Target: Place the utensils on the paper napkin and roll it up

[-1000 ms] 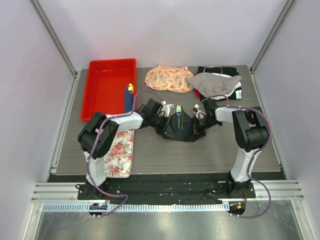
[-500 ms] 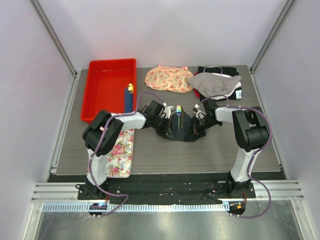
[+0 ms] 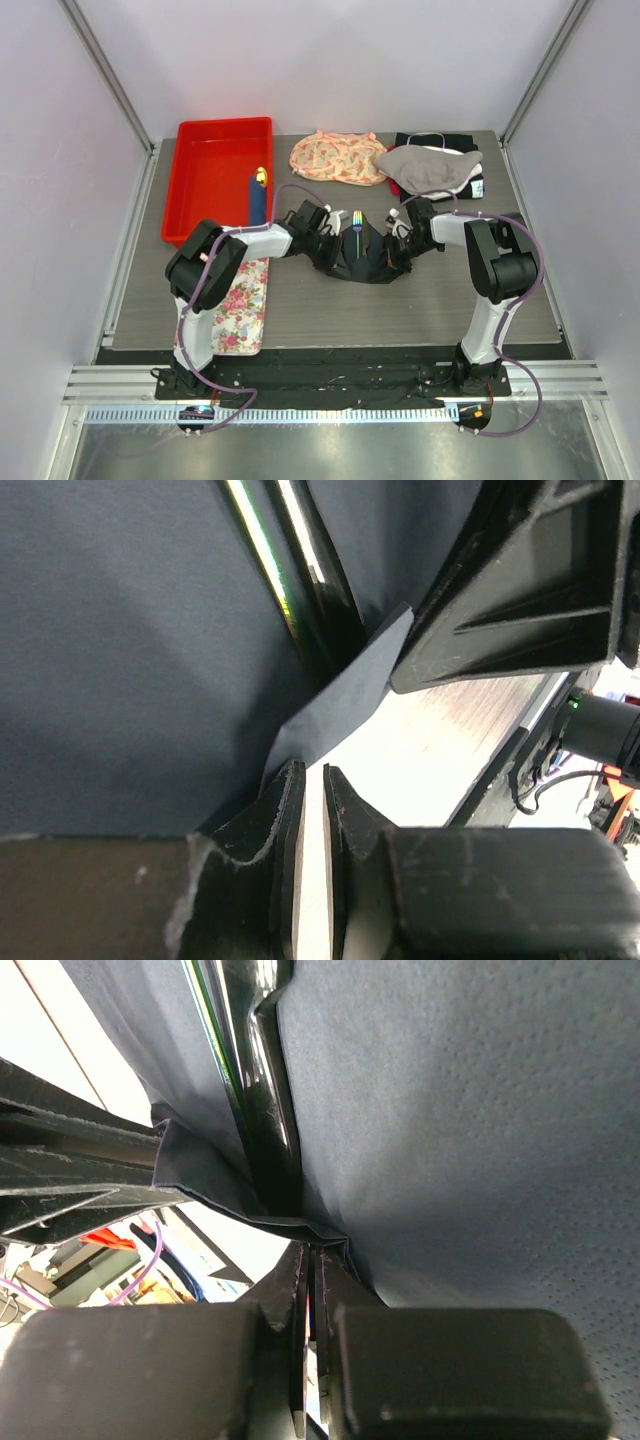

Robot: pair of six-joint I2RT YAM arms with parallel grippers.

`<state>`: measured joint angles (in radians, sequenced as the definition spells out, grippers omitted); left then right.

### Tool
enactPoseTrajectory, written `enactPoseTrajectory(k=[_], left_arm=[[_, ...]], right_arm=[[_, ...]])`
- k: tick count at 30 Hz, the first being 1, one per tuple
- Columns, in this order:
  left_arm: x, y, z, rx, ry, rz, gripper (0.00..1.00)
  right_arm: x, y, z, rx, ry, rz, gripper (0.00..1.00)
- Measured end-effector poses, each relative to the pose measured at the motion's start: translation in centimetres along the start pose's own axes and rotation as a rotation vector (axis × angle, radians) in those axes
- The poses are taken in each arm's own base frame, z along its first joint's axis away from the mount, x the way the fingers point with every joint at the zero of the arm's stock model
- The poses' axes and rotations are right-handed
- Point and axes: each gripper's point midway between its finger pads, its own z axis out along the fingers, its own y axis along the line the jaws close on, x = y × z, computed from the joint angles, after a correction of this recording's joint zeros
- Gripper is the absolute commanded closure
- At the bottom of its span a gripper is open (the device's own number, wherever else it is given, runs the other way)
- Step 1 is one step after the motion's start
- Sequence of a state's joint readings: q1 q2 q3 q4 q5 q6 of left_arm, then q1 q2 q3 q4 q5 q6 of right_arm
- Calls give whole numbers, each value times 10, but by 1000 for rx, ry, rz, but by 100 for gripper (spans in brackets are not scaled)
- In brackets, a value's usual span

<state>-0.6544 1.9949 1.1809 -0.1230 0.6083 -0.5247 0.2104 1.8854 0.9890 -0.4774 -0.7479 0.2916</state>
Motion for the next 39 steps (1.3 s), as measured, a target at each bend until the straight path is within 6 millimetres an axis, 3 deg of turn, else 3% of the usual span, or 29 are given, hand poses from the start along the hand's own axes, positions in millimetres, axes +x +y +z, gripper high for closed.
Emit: enactPoseTrajectory(k=[8,26,32,39], left_arm=[[-3,18,-9,-17,-14,-64,85],[8,31,-33,-46,-38,-69,78],[2,9,-37,-18,-59,5,80],[-10,-28,-21,44,-78,72,82]], right_arm=[[0,0,0,1,0,0,99],[0,0,0,3,0,0,99],[0,0,0,2,0,0,99],[0,0,0,3,0,0,99]])
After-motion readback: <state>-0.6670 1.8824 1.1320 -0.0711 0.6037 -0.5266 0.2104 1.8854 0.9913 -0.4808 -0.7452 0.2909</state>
